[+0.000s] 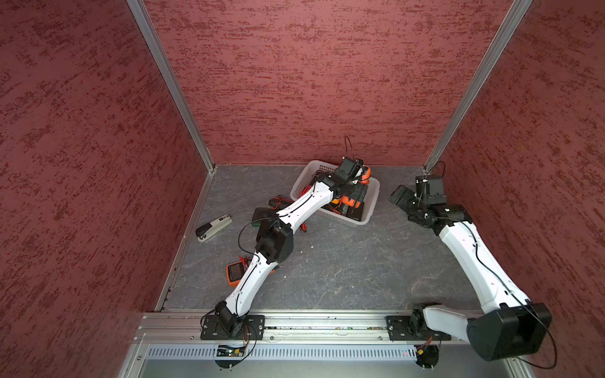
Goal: Put the multimeter into the basket
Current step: Place the multimeter in the basket.
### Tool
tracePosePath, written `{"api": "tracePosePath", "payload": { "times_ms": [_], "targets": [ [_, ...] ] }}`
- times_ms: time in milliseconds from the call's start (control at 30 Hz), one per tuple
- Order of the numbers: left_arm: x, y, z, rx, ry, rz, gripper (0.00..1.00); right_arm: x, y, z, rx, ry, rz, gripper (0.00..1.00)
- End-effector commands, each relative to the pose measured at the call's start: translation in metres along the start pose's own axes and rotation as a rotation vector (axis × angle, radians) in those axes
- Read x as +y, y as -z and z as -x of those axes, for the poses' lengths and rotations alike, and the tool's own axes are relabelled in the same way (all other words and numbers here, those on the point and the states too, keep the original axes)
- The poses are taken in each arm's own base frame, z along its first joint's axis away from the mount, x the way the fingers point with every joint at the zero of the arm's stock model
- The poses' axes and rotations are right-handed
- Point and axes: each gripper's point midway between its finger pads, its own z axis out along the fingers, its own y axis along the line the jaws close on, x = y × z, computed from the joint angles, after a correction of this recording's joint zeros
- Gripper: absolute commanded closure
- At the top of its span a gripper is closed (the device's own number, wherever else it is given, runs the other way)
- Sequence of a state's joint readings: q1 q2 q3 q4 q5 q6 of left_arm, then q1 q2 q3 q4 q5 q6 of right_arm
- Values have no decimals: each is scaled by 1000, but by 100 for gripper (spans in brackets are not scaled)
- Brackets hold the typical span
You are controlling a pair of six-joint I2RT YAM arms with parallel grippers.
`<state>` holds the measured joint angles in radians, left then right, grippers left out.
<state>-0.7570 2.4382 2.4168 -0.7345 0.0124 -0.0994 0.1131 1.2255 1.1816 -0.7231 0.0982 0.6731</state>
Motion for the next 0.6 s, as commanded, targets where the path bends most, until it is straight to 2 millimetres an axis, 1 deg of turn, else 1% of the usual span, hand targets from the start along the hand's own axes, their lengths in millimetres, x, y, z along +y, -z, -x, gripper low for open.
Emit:
{"api": "tracePosePath", "payload": {
  "times_ms": [0,133,400,467,567],
  "targets": [
    [-21,9,37,-140,-12,-29,88,7,3,7,-17,-7,31,1],
    [-23,1,28,-118,-14,-12,86,9,2,6,-9,-9,43,1],
    [-18,-12,-4,-6,5,21,82,10,1,-2,18,-16,62,1],
    [-14,-16,-14,26,14,51,82,10,1,-3,23,-16,66,1],
    [-9,-19,-22,60,19,74,81,10,1,-6,31,-14,69,1]
  ]
}}
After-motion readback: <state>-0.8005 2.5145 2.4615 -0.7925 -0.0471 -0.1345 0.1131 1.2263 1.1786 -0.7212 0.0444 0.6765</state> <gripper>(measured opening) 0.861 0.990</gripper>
